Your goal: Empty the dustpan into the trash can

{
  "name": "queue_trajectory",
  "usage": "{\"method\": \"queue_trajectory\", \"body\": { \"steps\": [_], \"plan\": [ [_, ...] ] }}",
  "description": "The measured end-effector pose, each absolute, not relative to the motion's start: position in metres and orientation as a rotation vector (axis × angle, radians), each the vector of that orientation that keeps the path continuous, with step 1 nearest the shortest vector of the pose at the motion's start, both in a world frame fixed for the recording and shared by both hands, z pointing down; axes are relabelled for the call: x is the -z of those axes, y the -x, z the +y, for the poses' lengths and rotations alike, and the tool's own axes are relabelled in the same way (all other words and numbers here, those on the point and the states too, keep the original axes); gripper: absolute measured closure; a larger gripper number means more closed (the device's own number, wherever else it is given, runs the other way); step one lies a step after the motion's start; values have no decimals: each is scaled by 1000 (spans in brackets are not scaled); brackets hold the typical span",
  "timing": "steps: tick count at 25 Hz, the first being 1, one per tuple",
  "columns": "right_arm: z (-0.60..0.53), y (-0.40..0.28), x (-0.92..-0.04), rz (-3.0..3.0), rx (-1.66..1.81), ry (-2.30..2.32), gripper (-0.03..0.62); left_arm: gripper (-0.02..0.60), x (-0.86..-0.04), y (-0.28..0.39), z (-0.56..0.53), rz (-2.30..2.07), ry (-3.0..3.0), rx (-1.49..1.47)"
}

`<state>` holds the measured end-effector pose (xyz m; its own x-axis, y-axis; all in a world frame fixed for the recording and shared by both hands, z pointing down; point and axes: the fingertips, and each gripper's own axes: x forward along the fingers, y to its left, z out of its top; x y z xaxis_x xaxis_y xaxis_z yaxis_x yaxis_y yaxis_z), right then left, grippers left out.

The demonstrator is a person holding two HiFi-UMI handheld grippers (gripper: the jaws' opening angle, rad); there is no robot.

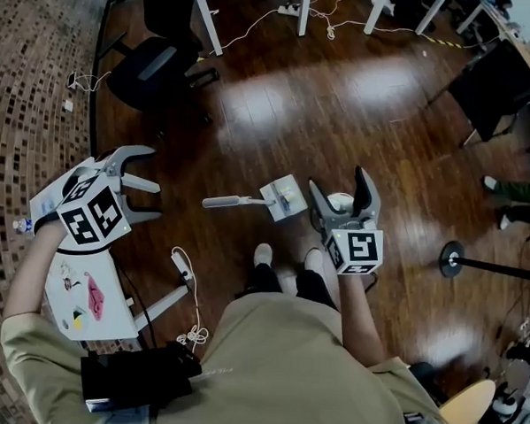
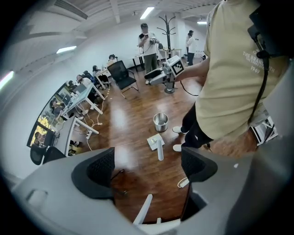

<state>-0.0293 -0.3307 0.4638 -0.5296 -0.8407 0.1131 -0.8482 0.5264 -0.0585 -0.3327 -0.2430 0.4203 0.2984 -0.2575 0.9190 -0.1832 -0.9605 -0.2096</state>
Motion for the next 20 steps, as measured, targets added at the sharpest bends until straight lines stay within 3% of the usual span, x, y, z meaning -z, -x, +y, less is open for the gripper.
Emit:
{"method": "queue_trajectory", "body": {
  "steps": [5, 20],
  "plan": [
    [-333, 28, -468, -2687, -172, -1486, 157, 8, -427, 342, -231, 252, 2474, 1888],
    [-341, 6, -467, -2633, -197, -1555, 157, 8, -509, 310, -257, 271, 2547, 1813]
  ]
}}
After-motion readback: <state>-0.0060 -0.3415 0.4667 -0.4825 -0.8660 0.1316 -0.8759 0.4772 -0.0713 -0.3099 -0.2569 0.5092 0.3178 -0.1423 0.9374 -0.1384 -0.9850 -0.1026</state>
